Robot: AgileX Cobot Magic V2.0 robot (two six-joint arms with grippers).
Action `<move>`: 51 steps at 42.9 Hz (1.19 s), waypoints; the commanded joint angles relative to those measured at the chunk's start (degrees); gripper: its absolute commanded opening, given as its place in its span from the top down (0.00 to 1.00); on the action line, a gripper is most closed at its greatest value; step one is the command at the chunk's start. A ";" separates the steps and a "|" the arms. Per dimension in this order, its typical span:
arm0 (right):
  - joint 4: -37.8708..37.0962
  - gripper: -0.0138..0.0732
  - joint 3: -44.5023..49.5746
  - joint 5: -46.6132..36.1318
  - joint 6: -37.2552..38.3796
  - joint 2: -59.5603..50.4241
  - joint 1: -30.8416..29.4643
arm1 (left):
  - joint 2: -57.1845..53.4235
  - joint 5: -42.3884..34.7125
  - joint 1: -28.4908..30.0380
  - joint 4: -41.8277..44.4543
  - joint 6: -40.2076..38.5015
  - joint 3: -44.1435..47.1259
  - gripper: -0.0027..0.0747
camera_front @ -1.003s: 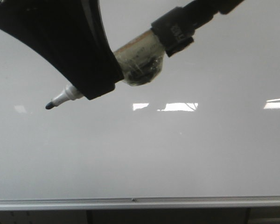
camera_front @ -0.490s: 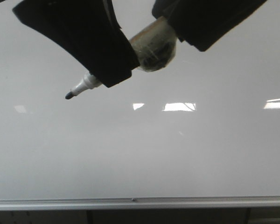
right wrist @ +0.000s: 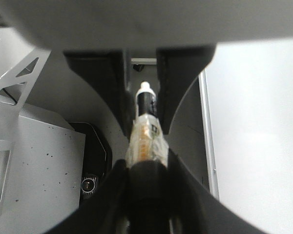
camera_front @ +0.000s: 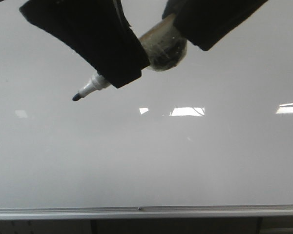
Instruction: Write number 2 on whiteboard
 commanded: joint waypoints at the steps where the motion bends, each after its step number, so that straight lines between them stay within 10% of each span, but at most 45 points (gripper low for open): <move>1: 1.83 0.75 -1.83 -1.23 -0.64 -1.00 0.18 | -1.64 -2.40 -0.39 -2.01 -0.51 -1.85 0.79; 7: 1.83 0.88 -1.83 -1.11 -0.64 -1.00 0.18 | -1.64 -2.86 -0.39 -2.01 -0.51 -1.85 0.73; 17: 1.76 0.90 -1.83 -1.22 0.34 -1.00 0.18 | -1.90 -3.98 -0.39 -1.31 -1.94 -1.85 0.25; 40: -27.65 0.90 -6.35 -1.33 31.74 -4.06 -0.81 | -15.46 0.79 13.11 -0.51 -10.93 0.08 0.26; 51: -31.19 0.90 -5.78 -1.90 47.13 -11.60 -14.20 | -25.04 0.69 21.74 -0.42 -15.55 5.78 0.26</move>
